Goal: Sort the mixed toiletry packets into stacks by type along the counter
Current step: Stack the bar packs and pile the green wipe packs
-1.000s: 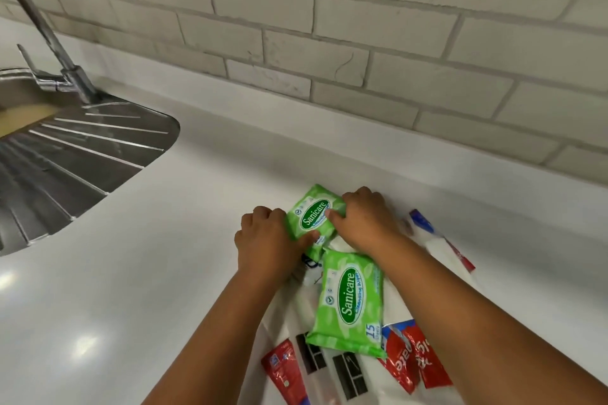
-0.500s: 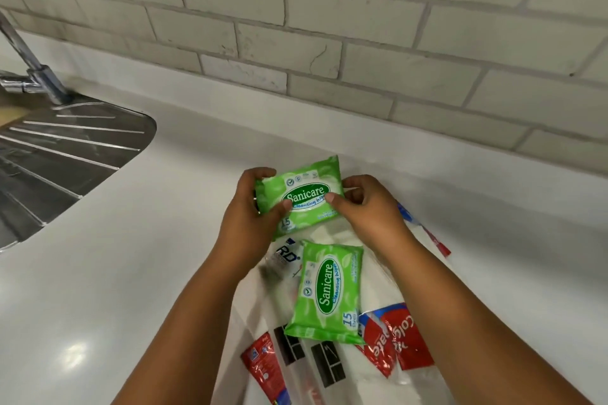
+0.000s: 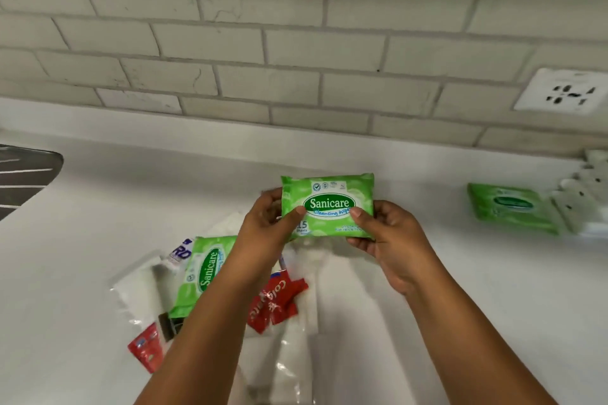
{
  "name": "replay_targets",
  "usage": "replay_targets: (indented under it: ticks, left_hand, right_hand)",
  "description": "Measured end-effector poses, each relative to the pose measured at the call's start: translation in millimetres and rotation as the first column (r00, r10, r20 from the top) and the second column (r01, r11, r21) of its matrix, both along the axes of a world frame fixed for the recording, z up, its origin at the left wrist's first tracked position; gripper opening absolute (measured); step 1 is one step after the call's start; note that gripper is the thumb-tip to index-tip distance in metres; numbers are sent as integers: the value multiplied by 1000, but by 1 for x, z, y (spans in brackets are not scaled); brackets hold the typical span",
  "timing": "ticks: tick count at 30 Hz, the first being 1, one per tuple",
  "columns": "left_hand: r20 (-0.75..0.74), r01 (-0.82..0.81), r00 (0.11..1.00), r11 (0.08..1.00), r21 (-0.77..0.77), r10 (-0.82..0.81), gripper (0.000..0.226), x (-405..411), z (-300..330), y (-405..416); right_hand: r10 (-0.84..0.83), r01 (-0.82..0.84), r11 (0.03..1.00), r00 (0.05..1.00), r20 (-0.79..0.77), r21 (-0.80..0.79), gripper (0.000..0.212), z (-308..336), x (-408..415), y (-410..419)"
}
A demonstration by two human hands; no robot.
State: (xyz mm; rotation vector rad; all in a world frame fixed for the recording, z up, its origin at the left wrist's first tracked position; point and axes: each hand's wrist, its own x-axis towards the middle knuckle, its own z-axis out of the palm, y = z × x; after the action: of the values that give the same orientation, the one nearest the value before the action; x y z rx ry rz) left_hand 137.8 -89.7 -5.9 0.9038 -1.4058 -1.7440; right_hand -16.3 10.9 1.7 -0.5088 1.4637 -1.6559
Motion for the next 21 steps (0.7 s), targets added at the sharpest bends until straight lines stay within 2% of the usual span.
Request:
replay_targets:
  ticks: [3, 7, 10, 12, 14, 17, 21]
  left_hand:
    - [8, 149, 989, 987, 53, -150, 39, -45, -6, 31]
    - [-8, 241, 970, 965, 105, -242, 45, -100, -12, 69]
    - [12, 291, 956, 949, 118, -294, 45, -154, -18, 98]
    - [47, 308, 948, 944, 121, -316, 45, -184, -22, 112]
    - [122, 329, 934, 942, 72, -335, 45, -215, -24, 121]
    - [275, 353, 904, 934, -52, -326, 43, -257, -26, 124]
    - [355, 325, 897, 937, -130, -263, 42, -306, -31, 117]
  right_hand:
    - [-75, 75, 997, 997, 26, 1, 11, -2, -43, 43]
    - [-188, 188, 982, 979, 85, 9, 21, -10, -93, 90]
    - [-296, 297, 955, 954, 57, -4, 34, -19, -135, 126]
    - [-386, 387, 922, 922, -42, 14, 44, -28, -159, 141]
    - [-430, 452, 890, 878, -211, 63, 51, -36, -182, 154]
    - [-394, 506, 852, 788, -473, 133, 49, -39, -210, 163]
    - [-285, 553, 819, 624, -728, 153, 43, -42, -249, 152]
